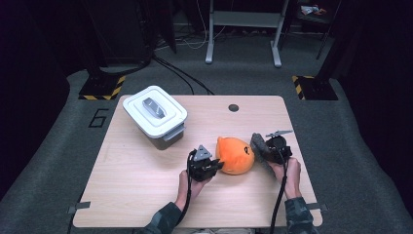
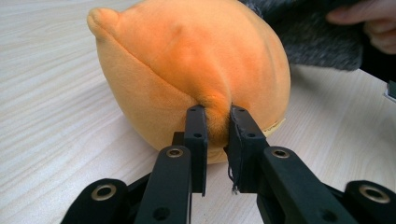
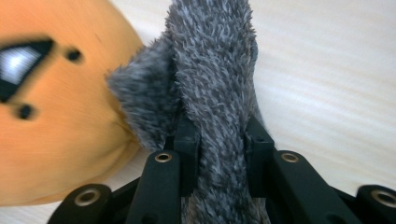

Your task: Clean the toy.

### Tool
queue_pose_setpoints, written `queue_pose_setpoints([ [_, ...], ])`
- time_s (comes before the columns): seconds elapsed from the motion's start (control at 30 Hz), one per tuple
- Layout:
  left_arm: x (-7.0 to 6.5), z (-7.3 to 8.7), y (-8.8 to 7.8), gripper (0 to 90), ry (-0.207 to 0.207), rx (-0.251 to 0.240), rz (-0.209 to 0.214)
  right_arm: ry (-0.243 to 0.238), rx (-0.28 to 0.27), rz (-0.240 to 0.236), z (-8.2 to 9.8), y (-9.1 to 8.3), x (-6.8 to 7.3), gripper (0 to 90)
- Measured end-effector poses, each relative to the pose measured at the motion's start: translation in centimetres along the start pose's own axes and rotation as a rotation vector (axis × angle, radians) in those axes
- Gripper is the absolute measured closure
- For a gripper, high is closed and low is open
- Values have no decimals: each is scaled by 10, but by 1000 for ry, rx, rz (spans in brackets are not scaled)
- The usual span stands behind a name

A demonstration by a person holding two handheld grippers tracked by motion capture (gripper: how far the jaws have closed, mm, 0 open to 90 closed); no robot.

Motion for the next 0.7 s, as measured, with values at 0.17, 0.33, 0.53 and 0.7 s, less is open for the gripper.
queue_pose_setpoints([
  [0.17,0,0,0,786,-2,3,3,-12,-83,-1,-16,-27,6,725],
  [0.33,1,0,0,782,-4,1,2,-79,-163,-69,-33,-54,40,726],
  [0.53,2,0,-1,761,1,0,1,-163,-107,-90,-31,-38,68,727],
  [0.7,6,2,-2,682,-8,-5,11,-154,-98,-87,-31,-28,68,729],
])
Point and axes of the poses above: each handheld gripper's, and its own axes: y roughly forward along the jaws, z roughly out of its underside, x roughly to its left, the point moved 10 cm from there along y, roughly forward along the jaws, and after that the axes turned 2 degrees about -x, right-handed, at the moved point
